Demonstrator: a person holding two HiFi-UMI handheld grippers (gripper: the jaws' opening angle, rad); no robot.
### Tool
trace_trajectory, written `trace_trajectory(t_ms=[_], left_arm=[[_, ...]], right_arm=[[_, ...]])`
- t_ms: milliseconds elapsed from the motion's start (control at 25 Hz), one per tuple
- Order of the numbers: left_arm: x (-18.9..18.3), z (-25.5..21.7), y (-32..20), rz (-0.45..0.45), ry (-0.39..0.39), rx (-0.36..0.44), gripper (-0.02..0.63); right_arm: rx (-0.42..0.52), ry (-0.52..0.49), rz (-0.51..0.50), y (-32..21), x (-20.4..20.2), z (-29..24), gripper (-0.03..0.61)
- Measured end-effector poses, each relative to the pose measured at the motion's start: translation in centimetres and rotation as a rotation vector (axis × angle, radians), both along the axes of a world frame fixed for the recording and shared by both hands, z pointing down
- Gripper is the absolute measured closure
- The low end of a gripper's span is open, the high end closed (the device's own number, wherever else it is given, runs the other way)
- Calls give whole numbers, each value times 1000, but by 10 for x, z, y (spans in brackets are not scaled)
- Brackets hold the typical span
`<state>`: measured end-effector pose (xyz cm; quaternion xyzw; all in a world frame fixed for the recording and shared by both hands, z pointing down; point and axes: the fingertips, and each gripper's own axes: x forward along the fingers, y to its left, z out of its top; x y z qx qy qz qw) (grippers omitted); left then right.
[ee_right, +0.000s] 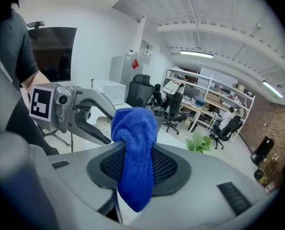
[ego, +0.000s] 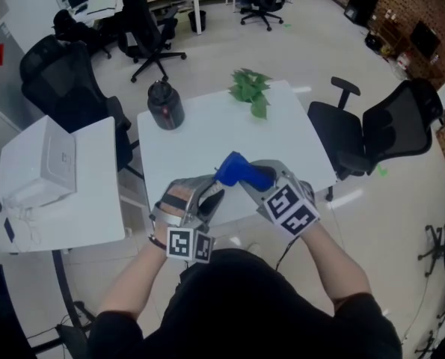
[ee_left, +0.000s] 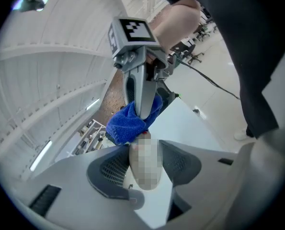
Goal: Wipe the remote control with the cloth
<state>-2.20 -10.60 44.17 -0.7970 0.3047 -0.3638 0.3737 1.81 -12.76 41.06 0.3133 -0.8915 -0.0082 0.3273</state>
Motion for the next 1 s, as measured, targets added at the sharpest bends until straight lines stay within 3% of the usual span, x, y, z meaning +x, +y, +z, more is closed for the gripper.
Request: trace_trajectory(t_ms=[40, 120, 240, 320, 440, 520, 600, 720, 1000], left_arm=[[-2, -2, -3, -22, 87, -63, 413], [-8, -11, -12, -82, 379, -263, 413], [-17, -32, -27, -117, 958, -653, 413], [-21, -44, -33, -53, 1320, -890, 413], [-35, -60, -44, 49, 1759, -1088, 413], [-41, -69, -49, 111, 1939, -1152, 413], [-41, -74, -48, 169, 2011, -1191, 413], [-34, -76, -43, 225, 2024, -1240, 413], [-8, -70, -14, 310, 1854, -1383, 413]], right_arm=[[34, -50, -2, 0, -1, -11, 443], [118, -228, -2, 0, 3, -40, 443], [118, -509, 64, 1, 20, -68, 443], [61, -614, 91, 4, 24, -62, 443], [-53, -685, 68, 14, 12, -37, 443], [-101, -683, 18, 26, -3, -23, 443], [-128, -666, -48, 40, -21, -15, 443], [-152, -646, -116, 50, -38, -10, 443], [-118, -652, -93, 32, -21, -17, 445]])
